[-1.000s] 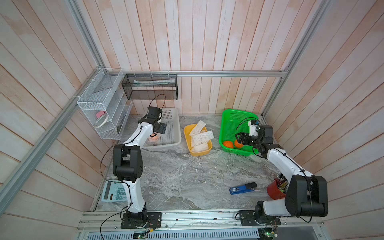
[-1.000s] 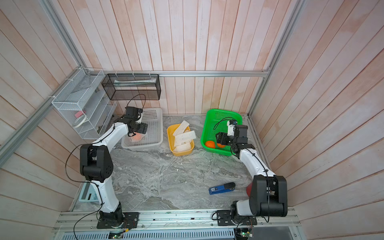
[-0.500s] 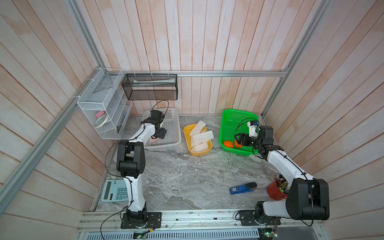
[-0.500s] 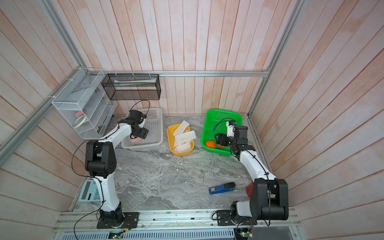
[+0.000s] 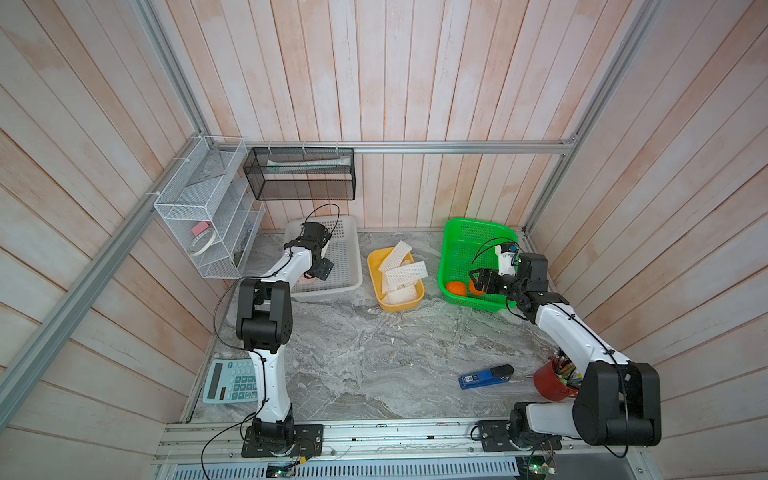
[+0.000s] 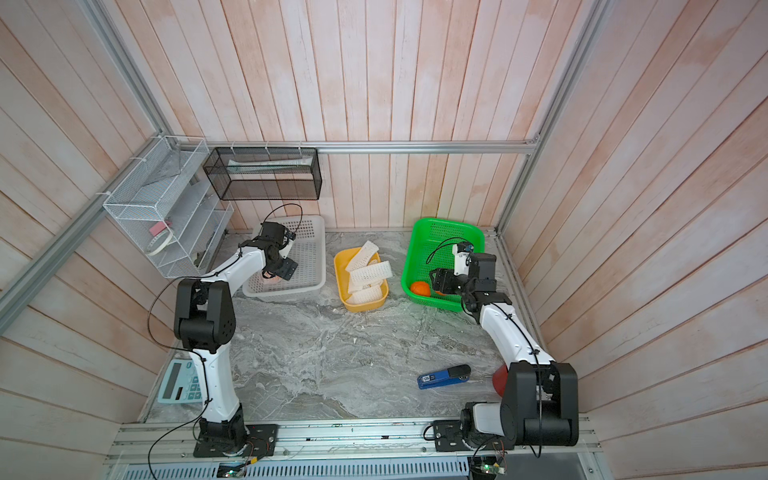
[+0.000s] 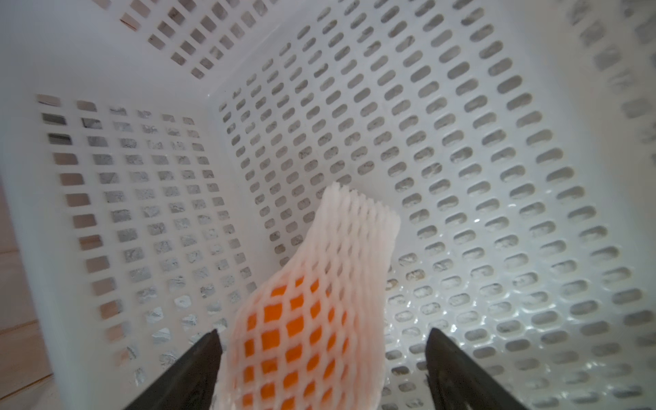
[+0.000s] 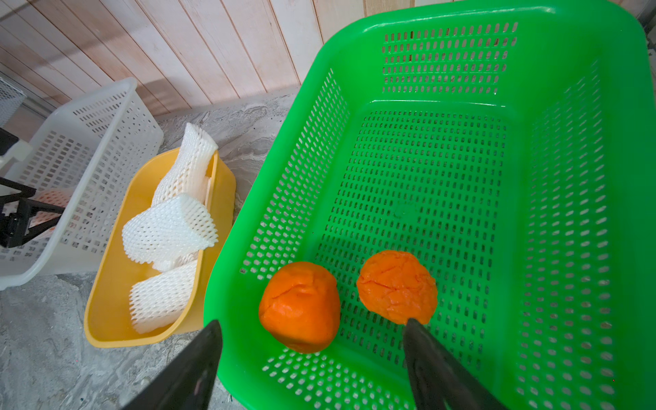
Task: Remove foam nets from oranges
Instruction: Pick up the orange from the basket.
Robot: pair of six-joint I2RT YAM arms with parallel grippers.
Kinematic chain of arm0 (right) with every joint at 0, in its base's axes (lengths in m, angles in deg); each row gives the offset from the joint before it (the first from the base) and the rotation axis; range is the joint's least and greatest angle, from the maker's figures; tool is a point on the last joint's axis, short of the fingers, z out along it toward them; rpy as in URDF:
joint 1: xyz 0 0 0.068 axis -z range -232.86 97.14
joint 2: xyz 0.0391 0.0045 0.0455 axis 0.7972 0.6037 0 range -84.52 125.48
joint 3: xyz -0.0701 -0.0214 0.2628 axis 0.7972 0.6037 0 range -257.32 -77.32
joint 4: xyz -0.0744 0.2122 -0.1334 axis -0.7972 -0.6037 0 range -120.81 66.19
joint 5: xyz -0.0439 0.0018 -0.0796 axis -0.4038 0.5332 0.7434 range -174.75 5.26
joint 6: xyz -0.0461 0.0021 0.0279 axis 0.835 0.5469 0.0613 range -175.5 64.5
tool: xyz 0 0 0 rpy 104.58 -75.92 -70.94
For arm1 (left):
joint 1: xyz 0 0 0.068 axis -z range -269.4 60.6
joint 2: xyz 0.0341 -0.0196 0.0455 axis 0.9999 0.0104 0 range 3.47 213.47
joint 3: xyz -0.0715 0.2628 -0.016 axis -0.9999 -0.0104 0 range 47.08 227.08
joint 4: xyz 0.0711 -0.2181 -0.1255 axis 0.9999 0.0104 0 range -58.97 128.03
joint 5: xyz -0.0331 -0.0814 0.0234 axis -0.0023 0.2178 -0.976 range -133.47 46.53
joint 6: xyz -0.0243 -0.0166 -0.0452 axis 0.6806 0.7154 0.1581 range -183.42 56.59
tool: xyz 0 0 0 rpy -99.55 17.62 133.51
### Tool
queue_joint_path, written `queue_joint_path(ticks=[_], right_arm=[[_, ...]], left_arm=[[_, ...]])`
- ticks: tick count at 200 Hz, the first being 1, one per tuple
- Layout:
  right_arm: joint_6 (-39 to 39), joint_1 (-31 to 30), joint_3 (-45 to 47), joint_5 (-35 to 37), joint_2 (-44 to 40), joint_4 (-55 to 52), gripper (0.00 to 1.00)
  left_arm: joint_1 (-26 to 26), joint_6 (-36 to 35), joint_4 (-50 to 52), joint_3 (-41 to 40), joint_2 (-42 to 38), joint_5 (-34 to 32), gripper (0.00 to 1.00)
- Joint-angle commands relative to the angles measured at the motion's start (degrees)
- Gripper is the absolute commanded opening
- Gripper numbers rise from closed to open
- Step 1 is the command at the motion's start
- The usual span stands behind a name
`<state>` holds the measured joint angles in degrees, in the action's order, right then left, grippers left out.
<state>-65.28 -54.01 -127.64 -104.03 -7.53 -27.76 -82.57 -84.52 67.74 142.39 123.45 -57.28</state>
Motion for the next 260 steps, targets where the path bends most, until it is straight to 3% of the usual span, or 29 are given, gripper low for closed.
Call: queue_joint_path(ticks=[1,98,121,173,193,228,260], right_arm=[[0.73,-0.39,0.77,-0.57,-1.49,-0.81,0.8],[-0.32,-0.38,0.76,-1.26,-1.93,-0.44,0.8],[-0.75,-0.35,0.83,-1.67,-2.02,-0.04,0.8],[-1.25,-0.47,0.58,-0.98,-2.8,-0.26,0.8],[-1.8,-0.52,0.49,-1.19,-3.2,0.02,0.8],[-3.04,-1.51,0.98,-4.66,-5.47,4.34,0.8],[-2.8,-6.19,0.47,-7.25,-7.03,8.37,0.8]], left_arm=[[-0.57,-0.61,0.73,1.2,1.46,-0.05,0.92],[-1.92,4.37,1.0,0.24,3.38,-0.5,0.91],[-2.61,5.37,0.38,-0.99,3.05,2.72,0.86],[-3.56,8.04,1.47,-0.69,2.47,3.56,0.7],[-3.58,8.91,0.54,-1.15,0.78,4.46,0.69],[-3.84,11.2,-3.43,-3.36,-5.24,10.2,0.69],[-3.96,13.56,-8.37,-6.38,-12.15,17.56,0.69]])
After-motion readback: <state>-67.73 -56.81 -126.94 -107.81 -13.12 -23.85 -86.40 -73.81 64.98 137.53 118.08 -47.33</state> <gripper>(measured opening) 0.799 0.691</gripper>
